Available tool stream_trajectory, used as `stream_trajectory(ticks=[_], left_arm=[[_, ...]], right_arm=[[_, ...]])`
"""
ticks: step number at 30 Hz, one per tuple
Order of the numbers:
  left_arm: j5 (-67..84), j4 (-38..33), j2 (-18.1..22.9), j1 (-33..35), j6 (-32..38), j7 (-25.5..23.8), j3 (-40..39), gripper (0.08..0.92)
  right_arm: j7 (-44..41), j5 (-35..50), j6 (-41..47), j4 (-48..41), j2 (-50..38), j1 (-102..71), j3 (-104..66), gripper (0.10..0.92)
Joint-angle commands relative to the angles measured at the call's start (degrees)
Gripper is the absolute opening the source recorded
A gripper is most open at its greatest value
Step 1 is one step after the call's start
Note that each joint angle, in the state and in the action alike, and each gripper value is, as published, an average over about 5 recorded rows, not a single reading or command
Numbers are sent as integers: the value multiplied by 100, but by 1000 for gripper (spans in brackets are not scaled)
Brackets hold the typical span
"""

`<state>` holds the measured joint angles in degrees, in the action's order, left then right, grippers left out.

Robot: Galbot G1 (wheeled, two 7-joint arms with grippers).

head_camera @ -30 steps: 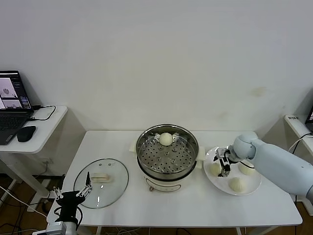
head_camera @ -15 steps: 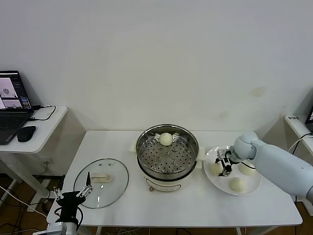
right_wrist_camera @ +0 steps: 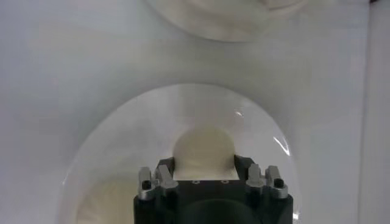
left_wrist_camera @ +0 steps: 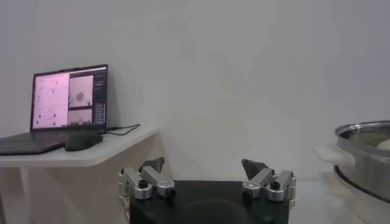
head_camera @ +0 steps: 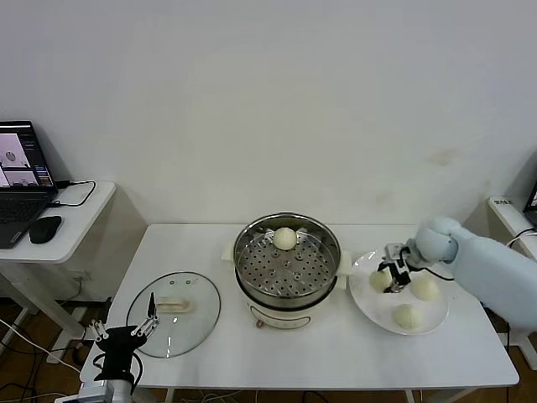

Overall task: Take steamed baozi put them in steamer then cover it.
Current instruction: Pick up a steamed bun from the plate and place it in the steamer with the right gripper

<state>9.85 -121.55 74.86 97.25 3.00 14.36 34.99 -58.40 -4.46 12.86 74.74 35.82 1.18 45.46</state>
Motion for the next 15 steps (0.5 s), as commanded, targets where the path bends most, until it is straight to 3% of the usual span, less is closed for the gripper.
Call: stream_trajectory(ticks=[1, 8, 15], left_arm=[[5, -70, -13, -7, -19, 0, -7, 823], [30, -124, -37, -25, -30, 11, 9, 823], [49, -168, -45, -72, -37, 31, 89, 823]], right_arm=[[-170, 1168, 289, 904, -558, 2407, 907, 611], [58, 2436, 829, 1575, 115, 4295, 2156, 612], [777, 3571, 1674, 1786, 1392, 4107, 2272, 620]])
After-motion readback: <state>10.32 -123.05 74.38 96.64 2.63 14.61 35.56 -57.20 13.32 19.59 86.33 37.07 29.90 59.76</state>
